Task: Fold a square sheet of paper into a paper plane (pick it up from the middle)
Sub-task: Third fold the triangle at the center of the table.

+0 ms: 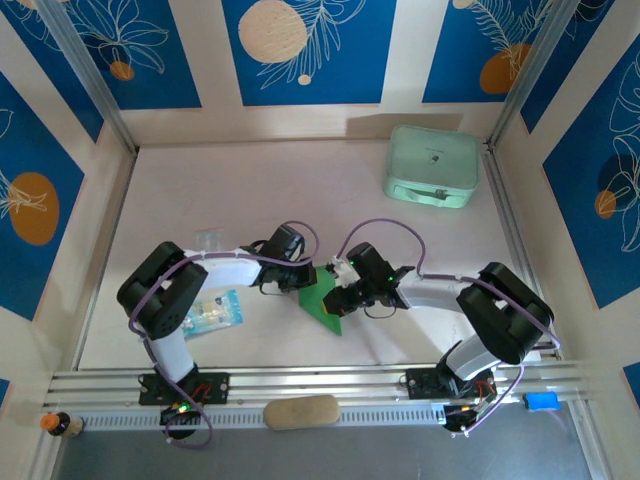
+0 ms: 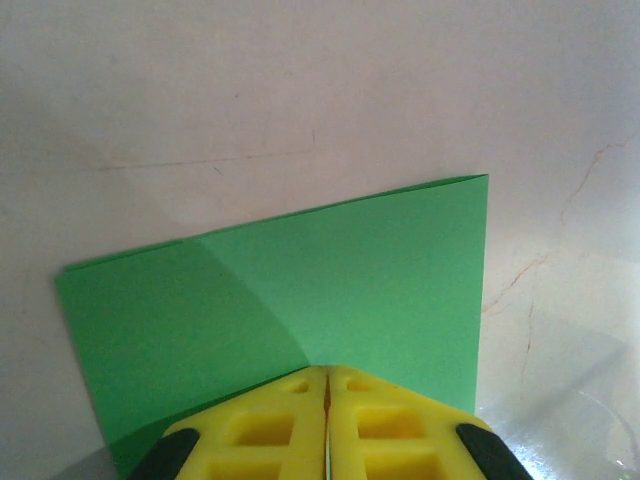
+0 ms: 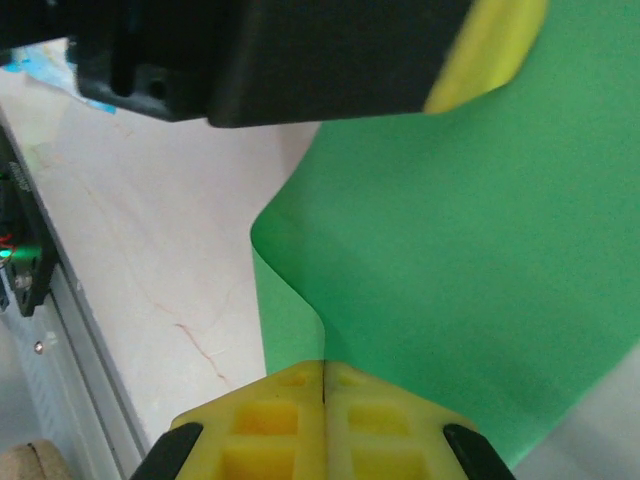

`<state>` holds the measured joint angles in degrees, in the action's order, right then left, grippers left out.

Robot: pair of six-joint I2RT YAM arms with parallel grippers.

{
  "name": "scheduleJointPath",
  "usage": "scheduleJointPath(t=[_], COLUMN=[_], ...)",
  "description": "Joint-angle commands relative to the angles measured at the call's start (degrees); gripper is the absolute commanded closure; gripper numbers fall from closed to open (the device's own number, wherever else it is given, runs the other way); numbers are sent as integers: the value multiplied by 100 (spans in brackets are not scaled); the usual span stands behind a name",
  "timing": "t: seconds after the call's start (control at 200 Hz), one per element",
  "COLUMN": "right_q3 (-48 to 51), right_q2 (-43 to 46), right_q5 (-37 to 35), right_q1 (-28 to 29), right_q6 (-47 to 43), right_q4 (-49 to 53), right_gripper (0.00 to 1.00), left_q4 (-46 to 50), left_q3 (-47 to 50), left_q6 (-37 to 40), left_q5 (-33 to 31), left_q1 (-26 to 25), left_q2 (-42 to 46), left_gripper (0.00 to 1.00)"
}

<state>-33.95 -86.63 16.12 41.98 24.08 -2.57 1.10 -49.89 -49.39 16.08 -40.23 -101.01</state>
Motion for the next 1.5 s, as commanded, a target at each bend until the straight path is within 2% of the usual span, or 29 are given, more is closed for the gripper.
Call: scheduleJointPath(t=[0.0, 0.655, 1.495], right_q3=[-107, -337, -488], right_q2=[-100, -166, -246], right_q5=[-248, -721, -837], right_q1=[-27, -32, -23], right_q6=[32, 124, 155], right_q4=[244, 573, 761], right_gripper=[100, 100, 100], left_q4=[253, 219, 138], left_q3=[32, 40, 102], left_q6=[9, -54, -93], left_q5=[16, 43, 71], left_q1=[50, 50, 51], left_q2=[-24, 29, 46], left_gripper=[93, 93, 94])
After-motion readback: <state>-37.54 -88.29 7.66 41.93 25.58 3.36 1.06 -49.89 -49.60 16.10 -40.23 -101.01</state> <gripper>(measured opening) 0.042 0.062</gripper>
